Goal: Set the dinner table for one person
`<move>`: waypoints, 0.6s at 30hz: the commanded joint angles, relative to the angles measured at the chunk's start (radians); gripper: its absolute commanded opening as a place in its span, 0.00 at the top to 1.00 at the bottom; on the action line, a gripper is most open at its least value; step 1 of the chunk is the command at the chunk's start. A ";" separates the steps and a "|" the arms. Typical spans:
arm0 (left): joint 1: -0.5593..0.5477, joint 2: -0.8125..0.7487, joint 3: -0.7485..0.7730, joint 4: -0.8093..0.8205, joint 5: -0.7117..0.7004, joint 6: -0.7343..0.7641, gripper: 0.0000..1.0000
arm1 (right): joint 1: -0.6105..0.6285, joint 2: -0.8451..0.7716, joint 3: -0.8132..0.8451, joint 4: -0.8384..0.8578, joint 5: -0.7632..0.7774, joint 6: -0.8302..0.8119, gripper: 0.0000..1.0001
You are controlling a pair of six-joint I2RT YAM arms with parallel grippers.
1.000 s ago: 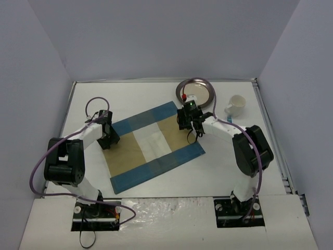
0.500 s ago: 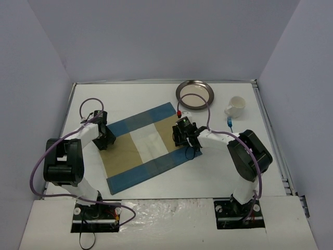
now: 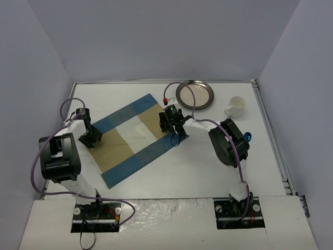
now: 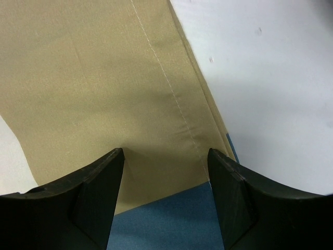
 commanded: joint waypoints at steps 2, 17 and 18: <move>0.053 0.052 0.010 -0.022 -0.037 0.014 0.57 | -0.007 0.047 0.071 -0.029 -0.035 -0.013 0.38; 0.035 -0.183 0.135 -0.120 0.079 0.078 0.39 | -0.004 -0.099 0.181 -0.034 -0.101 -0.062 0.37; 0.035 -0.209 0.144 -0.132 0.099 0.087 0.37 | -0.005 -0.116 0.180 -0.034 -0.095 -0.060 0.37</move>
